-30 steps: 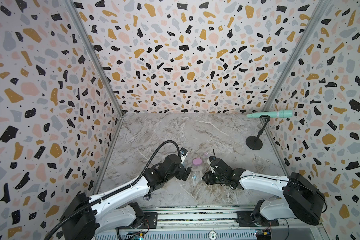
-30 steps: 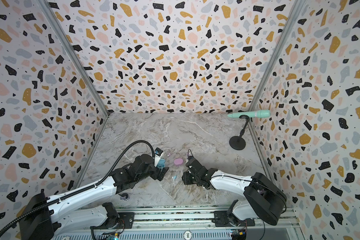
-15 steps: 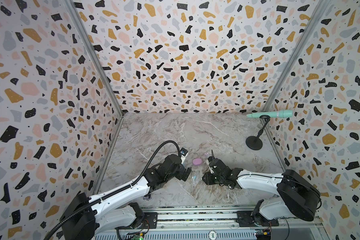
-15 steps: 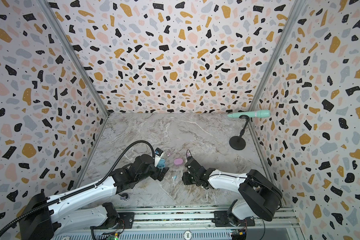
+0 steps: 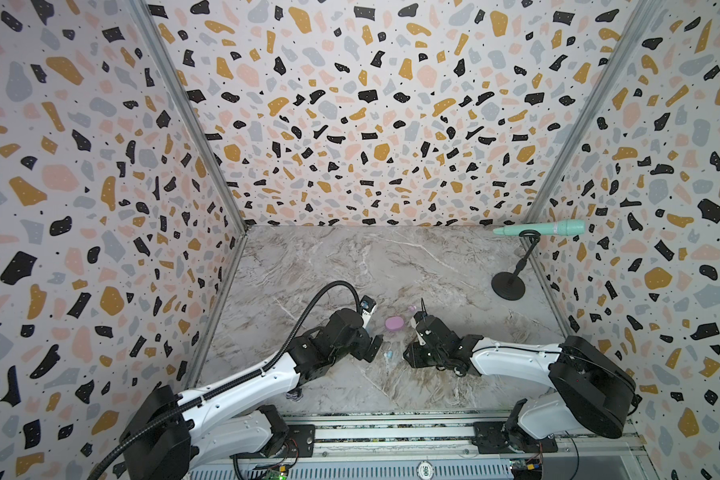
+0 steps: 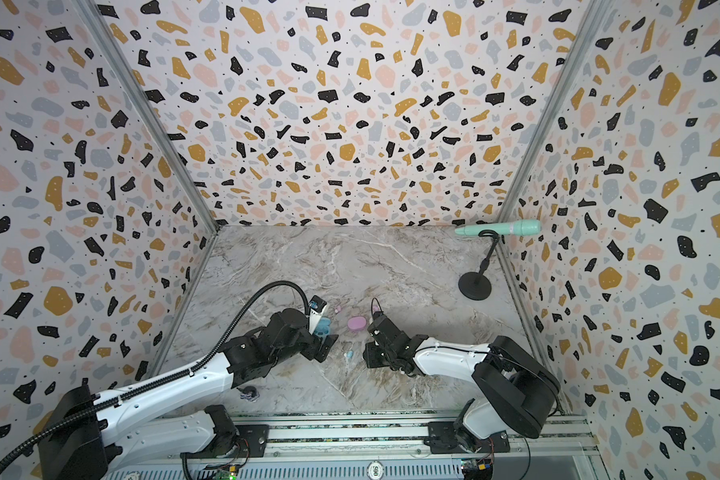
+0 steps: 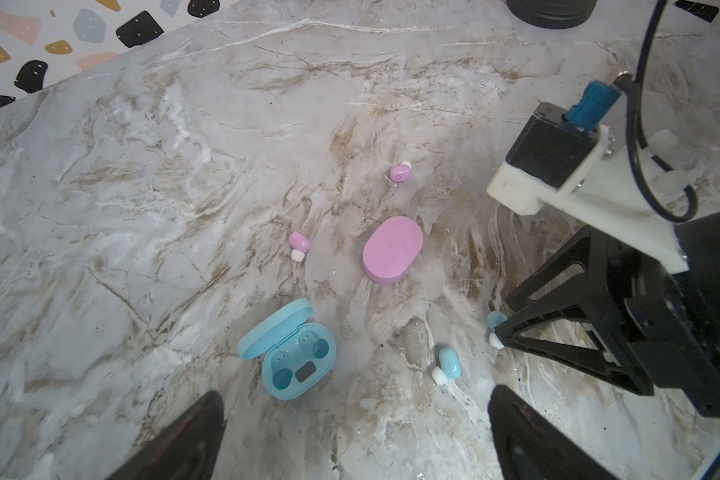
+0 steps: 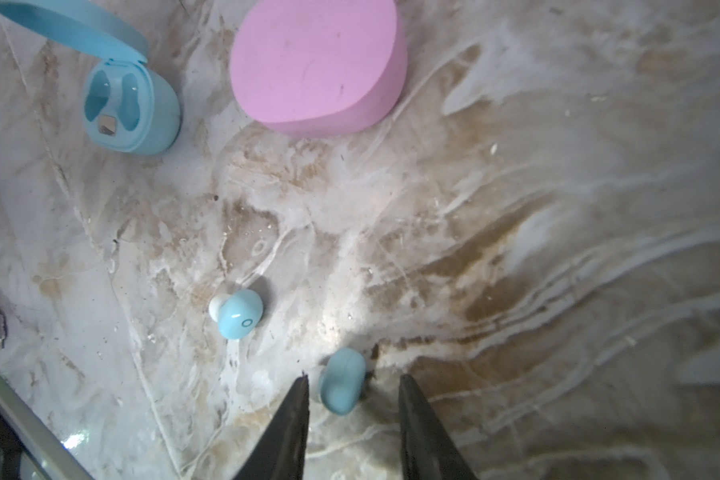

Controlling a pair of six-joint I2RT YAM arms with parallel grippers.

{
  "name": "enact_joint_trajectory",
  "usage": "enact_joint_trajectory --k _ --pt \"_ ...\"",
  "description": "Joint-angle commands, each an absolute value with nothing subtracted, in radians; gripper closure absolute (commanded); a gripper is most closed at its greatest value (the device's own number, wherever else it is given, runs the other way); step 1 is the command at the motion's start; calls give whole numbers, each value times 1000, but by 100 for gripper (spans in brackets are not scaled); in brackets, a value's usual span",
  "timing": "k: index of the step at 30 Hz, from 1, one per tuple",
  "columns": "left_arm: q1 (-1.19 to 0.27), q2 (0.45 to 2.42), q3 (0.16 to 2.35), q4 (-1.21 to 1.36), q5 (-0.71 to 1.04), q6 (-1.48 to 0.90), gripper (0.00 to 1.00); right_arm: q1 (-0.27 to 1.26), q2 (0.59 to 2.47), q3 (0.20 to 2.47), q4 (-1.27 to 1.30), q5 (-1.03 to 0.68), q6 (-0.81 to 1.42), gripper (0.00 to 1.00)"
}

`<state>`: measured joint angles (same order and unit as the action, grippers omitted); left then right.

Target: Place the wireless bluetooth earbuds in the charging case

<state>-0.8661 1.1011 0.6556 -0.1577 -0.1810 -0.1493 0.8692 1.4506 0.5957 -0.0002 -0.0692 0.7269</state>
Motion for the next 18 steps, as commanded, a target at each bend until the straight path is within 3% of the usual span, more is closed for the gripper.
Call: enact_joint_trajectory --k 1,18 --pt "-872 1104 698 -153 -184 -140 0 880 1447 624 -64 -17 718 62" --pt "-873 1106 698 -154 -184 -140 0 927 1499 684 -137 48 710 64"
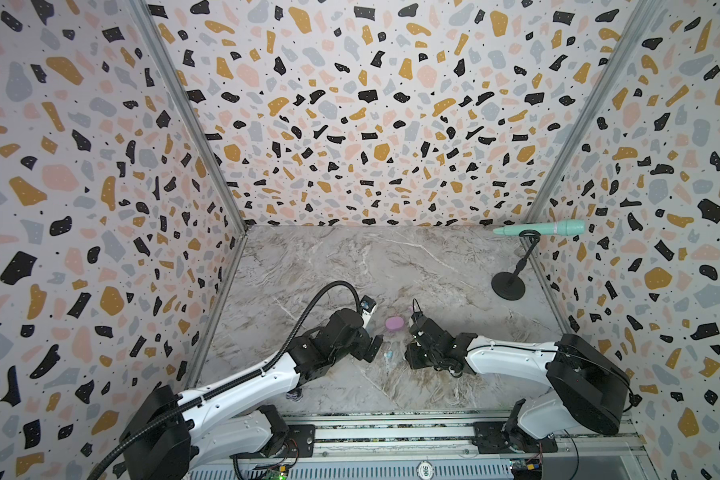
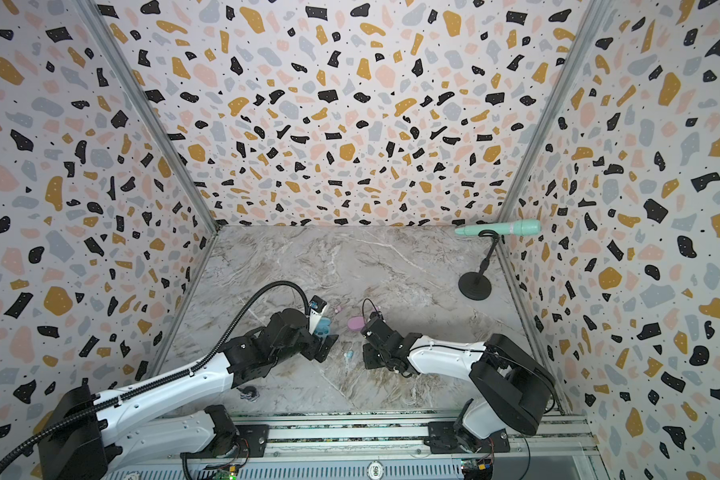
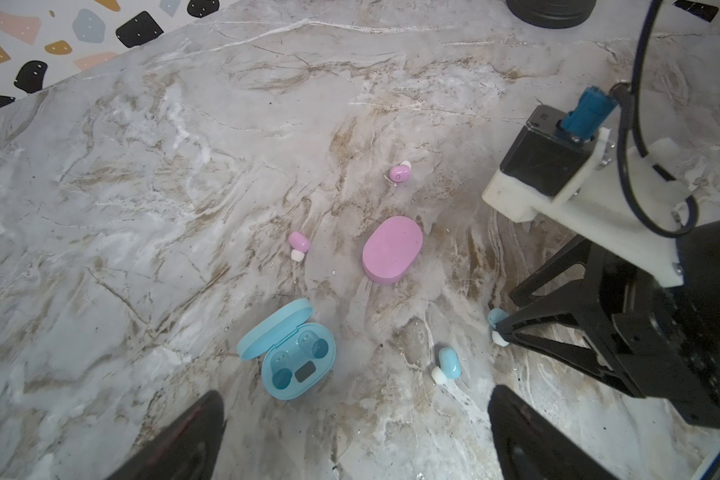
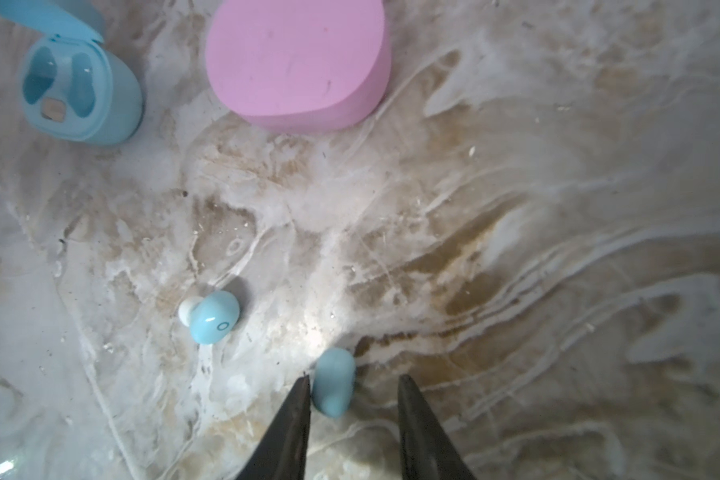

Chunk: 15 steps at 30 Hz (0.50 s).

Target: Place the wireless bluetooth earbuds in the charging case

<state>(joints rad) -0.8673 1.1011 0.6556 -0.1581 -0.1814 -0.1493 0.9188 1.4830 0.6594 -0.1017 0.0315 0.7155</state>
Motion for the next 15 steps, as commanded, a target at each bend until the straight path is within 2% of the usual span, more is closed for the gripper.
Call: enact_joint_trajectory --k 1,15 --pt "-873 1105 698 -155 -184 -140 0 927 1506 687 -137 48 710 64" --pt "-876 1101 697 -155 -182 -140 0 929 1536 707 -122 26 708 70"
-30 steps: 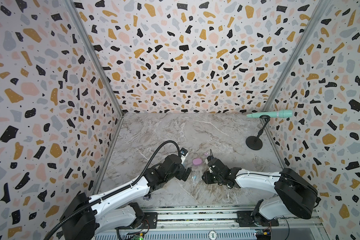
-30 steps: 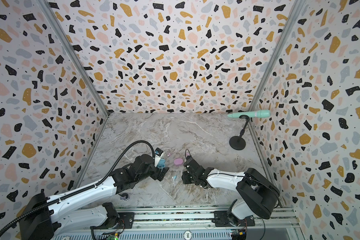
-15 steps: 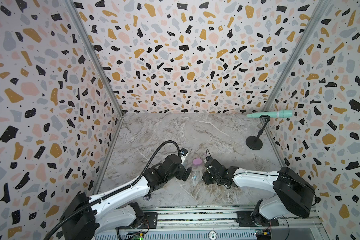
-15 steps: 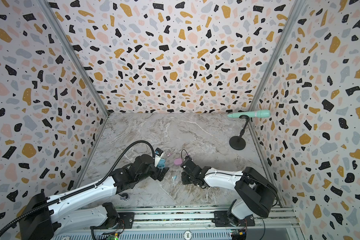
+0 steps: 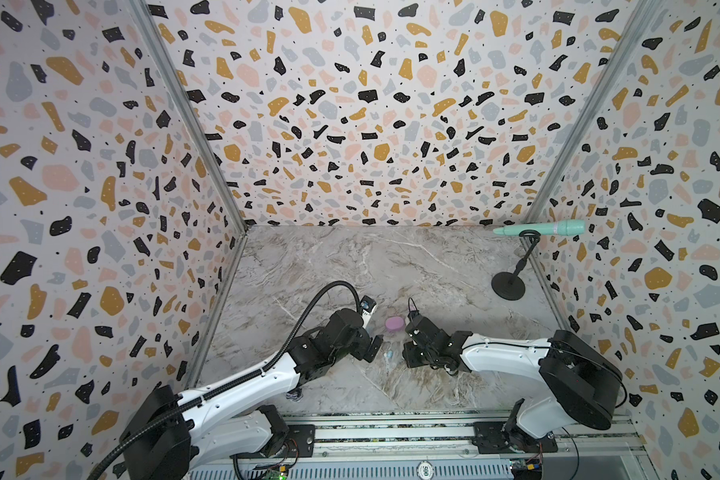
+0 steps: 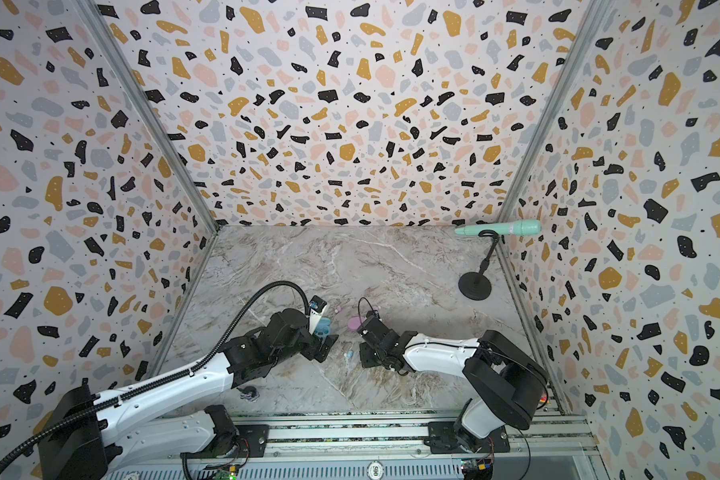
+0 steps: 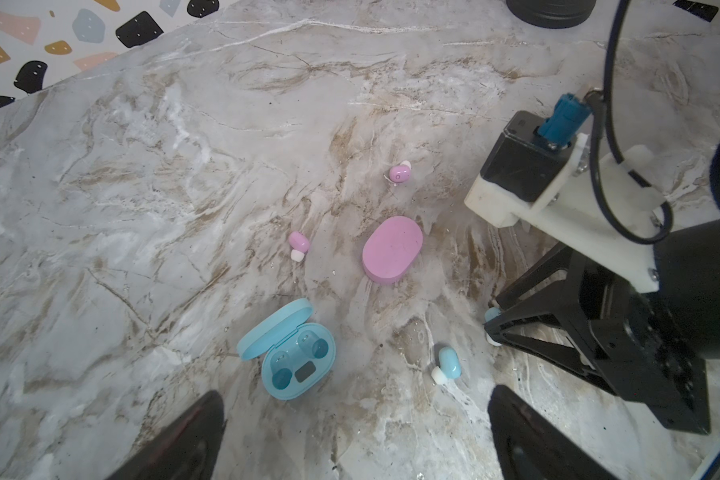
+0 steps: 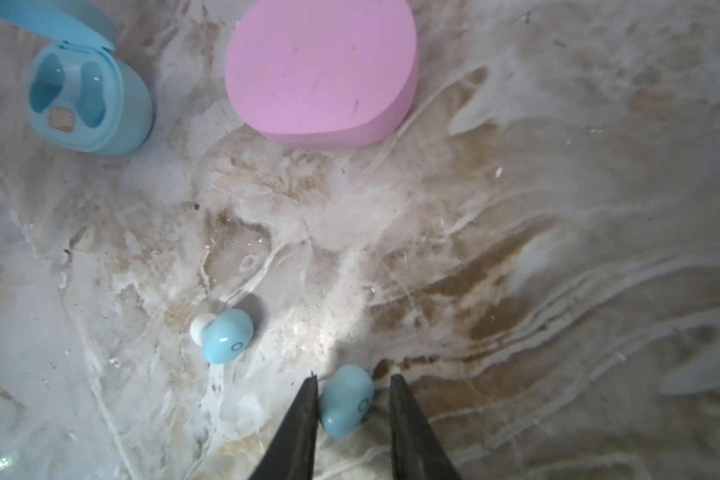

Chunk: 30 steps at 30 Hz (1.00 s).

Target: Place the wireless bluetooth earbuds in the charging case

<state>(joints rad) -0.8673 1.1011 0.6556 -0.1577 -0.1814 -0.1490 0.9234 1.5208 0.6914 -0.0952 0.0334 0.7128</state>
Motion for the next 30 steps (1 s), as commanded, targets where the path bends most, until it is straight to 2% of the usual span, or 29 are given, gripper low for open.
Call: enact_joint_trajectory --k 1,15,30 --pt "-875 1101 699 -155 -181 -140 0 928 1537 710 -122 24 709 71" --pt "-875 1103 699 -154 -166 -140 0 921 1555 733 -118 -19 721 73" --pt "-875 1105 699 -154 -150 -141 0 900 1560 738 -108 -60 712 71"
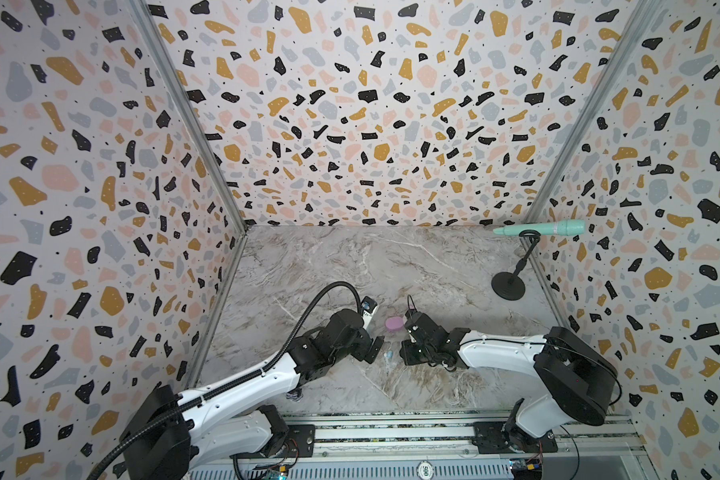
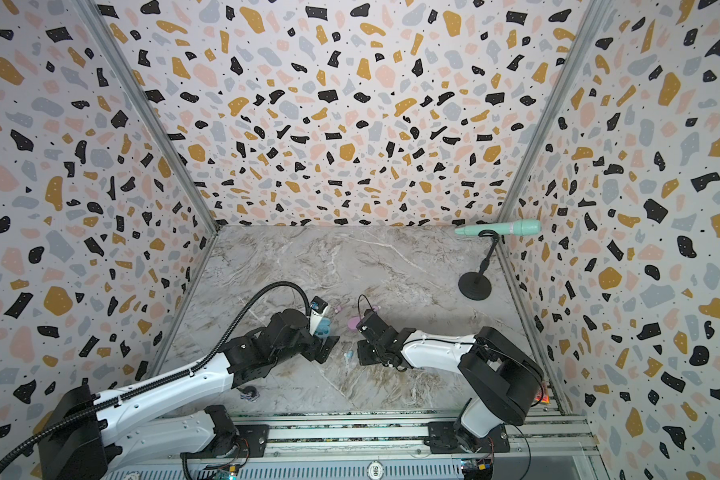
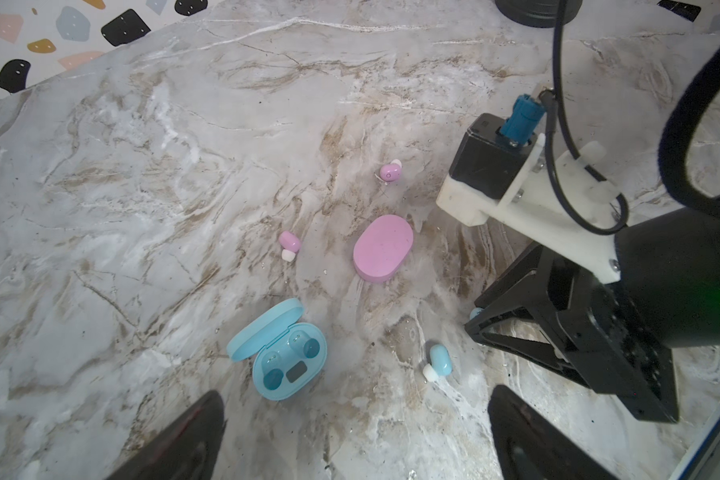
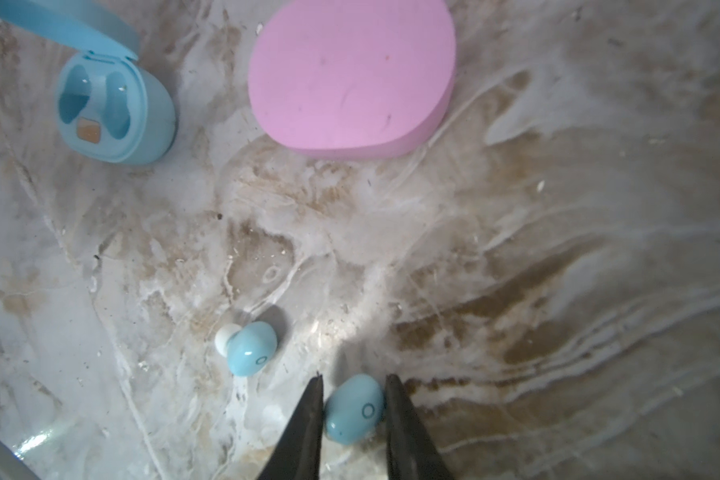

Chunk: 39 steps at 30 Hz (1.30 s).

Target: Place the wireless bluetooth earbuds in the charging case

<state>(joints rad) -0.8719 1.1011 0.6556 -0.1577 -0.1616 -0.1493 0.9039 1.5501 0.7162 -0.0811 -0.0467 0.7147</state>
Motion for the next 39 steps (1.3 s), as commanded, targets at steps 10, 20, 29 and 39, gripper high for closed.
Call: enact_joint_trajectory --k 10,20,29,39 --pt "-875 1104 698 -153 -143 -141 0 891 1560 738 -103 -70 709 71" --pt "-874 1103 697 -152 -136 -143 0 885 1562 740 -94 -82 706 72" --pt "-875 1101 696 -152 -134 -144 0 884 1522 723 -54 -107 683 72" --pt "-876 1103 696 -152 -132 -143 0 874 1521 717 -63 -106 681 71"
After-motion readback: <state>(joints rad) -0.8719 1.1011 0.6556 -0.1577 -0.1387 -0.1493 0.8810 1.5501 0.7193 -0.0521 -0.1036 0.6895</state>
